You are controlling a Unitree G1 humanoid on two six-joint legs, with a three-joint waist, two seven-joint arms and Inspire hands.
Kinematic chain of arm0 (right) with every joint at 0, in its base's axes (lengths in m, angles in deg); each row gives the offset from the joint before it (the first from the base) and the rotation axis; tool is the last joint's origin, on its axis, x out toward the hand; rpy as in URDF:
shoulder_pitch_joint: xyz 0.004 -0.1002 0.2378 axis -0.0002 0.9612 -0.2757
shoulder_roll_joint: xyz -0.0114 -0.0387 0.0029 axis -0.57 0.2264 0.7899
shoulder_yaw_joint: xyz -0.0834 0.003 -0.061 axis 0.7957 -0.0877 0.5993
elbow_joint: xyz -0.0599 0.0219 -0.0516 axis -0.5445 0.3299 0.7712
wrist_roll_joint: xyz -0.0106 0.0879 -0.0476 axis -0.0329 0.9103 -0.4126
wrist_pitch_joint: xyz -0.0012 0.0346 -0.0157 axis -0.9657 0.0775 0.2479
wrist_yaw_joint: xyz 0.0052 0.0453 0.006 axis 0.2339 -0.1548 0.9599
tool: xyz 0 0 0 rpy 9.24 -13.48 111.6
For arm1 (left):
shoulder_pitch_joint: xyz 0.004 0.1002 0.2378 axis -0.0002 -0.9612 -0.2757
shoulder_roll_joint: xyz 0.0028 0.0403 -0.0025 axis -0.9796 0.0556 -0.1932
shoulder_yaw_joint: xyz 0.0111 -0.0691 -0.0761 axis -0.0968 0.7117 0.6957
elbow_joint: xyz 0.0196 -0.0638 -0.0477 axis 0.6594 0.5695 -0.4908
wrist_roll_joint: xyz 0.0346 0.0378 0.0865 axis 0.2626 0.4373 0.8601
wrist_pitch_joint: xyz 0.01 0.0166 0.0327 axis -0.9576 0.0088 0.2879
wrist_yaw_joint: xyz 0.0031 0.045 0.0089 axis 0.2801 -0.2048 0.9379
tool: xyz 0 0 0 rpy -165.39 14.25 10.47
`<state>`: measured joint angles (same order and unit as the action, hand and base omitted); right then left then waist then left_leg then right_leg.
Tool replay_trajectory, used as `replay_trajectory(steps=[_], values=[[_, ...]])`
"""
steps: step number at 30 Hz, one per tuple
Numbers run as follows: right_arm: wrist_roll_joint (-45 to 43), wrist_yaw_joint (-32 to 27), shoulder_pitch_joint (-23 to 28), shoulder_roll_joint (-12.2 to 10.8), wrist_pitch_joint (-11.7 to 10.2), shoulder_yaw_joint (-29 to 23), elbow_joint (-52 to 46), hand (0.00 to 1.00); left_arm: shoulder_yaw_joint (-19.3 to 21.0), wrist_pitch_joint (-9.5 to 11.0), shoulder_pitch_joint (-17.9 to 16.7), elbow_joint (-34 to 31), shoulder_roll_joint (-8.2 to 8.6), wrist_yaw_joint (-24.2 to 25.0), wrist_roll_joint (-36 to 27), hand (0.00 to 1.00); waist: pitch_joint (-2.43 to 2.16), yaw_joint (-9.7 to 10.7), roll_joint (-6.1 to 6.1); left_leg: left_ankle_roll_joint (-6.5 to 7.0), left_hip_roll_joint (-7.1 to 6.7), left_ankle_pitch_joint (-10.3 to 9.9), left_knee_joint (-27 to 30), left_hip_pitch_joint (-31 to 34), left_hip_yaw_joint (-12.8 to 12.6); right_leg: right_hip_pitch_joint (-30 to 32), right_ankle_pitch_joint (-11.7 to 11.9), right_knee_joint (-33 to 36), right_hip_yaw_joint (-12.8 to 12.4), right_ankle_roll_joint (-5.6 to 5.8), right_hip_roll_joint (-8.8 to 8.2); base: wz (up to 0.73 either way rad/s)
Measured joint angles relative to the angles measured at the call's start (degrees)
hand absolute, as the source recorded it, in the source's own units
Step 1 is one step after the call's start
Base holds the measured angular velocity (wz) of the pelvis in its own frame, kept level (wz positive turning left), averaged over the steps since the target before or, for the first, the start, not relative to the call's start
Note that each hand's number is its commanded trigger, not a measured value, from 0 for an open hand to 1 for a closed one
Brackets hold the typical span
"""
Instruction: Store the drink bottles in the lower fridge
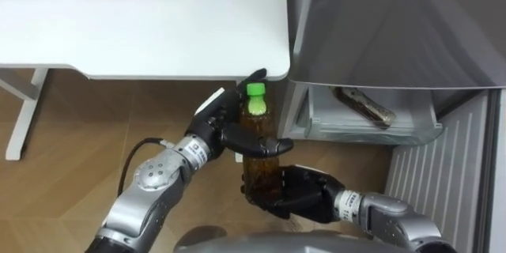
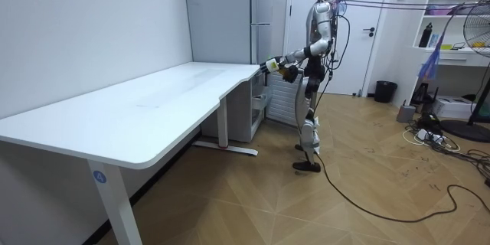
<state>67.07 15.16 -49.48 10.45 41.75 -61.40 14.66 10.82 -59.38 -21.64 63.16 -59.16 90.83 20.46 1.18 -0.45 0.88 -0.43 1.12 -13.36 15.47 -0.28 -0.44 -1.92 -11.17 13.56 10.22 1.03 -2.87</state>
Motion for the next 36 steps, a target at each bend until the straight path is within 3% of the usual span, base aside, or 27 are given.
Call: replay_trajectory(steps=[5,9,11,13,15,18,20,25,27,30,32,35,36], values=[[-0.2,-0.2,0.1,0.4,0.0,0.1,0.0,1.0,0.1,-0.3,0.0,-2.5,-0.9,-3.3,0.4,0.0,0.07,-1.0,-0.13,0.0,0.1,0.0,0.2,-0.3,-0.2,-0.3,0.1,0.1,-0.1,-0.13,0.02,-0.02],[-0.3,-0.3,1.1,1.5,0.0,0.0,0.0,1.0,0.2,-0.3,0.0,-3.7,-1.09,-5.5,1.2,0.0,0.54,-1.3,-0.96,0.0,0.18,0.0,0.3,-0.3,-0.2,-0.3,0.3,0.1,0.0,-0.25,0.05,0.0],[-0.3,-0.3,1.6,1.9,0.0,0.0,0.0,1.0,1.1,-0.1,0.0,-6.1,-1.27,-6.6,1.4,0.0,0.52,-1.5,-1.44,0.0,0.18,0.0,0.3,-0.1,0.1,-0.2,0.3,0.1,0.2,-0.28,0.04,0.02],[-0.3,-0.4,2.1,2.6,0.0,-0.1,-0.1,1.0,2.8,1.5,0.0,-8.8,-1.35,-7.4,0.9,0.0,0.25,-1.8,-1.98,0.0,0.16,0.0,0.3,-0.1,0.3,-0.3,0.3,0.1,0.2,-0.28,0.07,0.02],[-0.5,-0.4,2.5,3.5,0.0,-0.3,-0.1,1.0,6.7,4.7,0.3,-13.7,-0.55,-9.1,1.0,0.0,-0.02,-2.6,-2.66,-0.04,0.13,0.0,-0.2,-0.9,0.3,-0.7,0.3,0.1,0.1,-0.27,0.07,-0.02],[-0.8,-0.4,3.9,3.7,0.0,-1.8,-0.1,1.0,11.1,8.8,0.2,-17.7,0.57,-10.4,0.7,0.0,-0.16,-3.7,-2.67,-0.12,0.13,0.2,-2.1,-3.4,-0.6,-2.2,0.0,-0.3,-0.2,-0.13,0.1,-0.09],[-0.8,-0.4,4.9,3.6,0.0,-3.0,-0.1,1.0,13.2,9.9,0.2,-17.9,0.91,-11.4,0.1,0.0,-0.5,-4.3,-2.55,-0.14,0.16,0.2,-2.3,-4.3,-1.0,-3.1,-0.1,-1.0,-0.5,-0.13,0.2,-0.08],[-0.8,-0.9,5.1,3.3,-0.3,-5.8,0.0,1.0,15.9,10.0,0.2,-17.9,1.33,-13.7,-0.3,0.0,-0.07,-4.7,-1.66,-0.14,0.14,0.2,-2.4,-5.2,-1.1,-4.0,-0.2,-1.1,-0.7,-0.04,0.2,-0.01],[-0.8,-1.2,5.2,3.0,-0.6,-6.2,0.0,1.0,16.0,10.1,0.1,-17.8,1.32,-15.3,-0.2,0.0,-0.24,-4.8,-0.56,-0.14,0.14,0.2,-2.4,-5.2,-1.0,-4.5,-0.2,-1.8,-0.6,-0.06,0.28,0.02],[-0.8,-1.5,5.6,2.4,-0.6,-6.3,0.0,1.0,16.7,10.1,0.1,-17.8,1.3,-17.5,-0.2,0.0,-0.55,-4.9,-0.02,-0.14,0.13,0.2,-2.3,-5.3,-0.9,-5.2,-0.1,-2.0,-0.5,-0.03,0.29,0.01],[-0.8,-1.5,5.7,2.0,-0.8,-6.5,0.0,1.0,17.8,10.2,0.1,-17.8,1.33,-18.5,-0.2,0.0,-0.39,-4.8,-0.34,-0.15,0.17,0.2,-2.4,-5.4,-0.8,-5.3,-0.1,-2.0,-0.3,-0.04,0.34,0.03],[-0.8,-1.5,7.2,1.9,-0.9,-7.9,0.3,1.0,20.1,10.3,0.0,-17.2,1.45,-20.2,0.0,0.0,-0.18,-5.9,-1.77,-0.16,0.24,0.2,-3.1,-6.4,-0.9,-5.7,-0.1,-2.0,-0.5,-0.05,0.42,-0.01],[-0.8,-1.5,8.0,2.0,-1.0,-8.4,0.4,1.0,21.4,10.3,-0.2,-16.9,1.46,-21.0,0.0,0.0,-0.35,-6.4,-2.37,-0.16,0.25,0.2,-3.2,-6.5,-0.9,-5.8,-0.1,-2.0,-0.6,-0.05,0.44,-0.07]])
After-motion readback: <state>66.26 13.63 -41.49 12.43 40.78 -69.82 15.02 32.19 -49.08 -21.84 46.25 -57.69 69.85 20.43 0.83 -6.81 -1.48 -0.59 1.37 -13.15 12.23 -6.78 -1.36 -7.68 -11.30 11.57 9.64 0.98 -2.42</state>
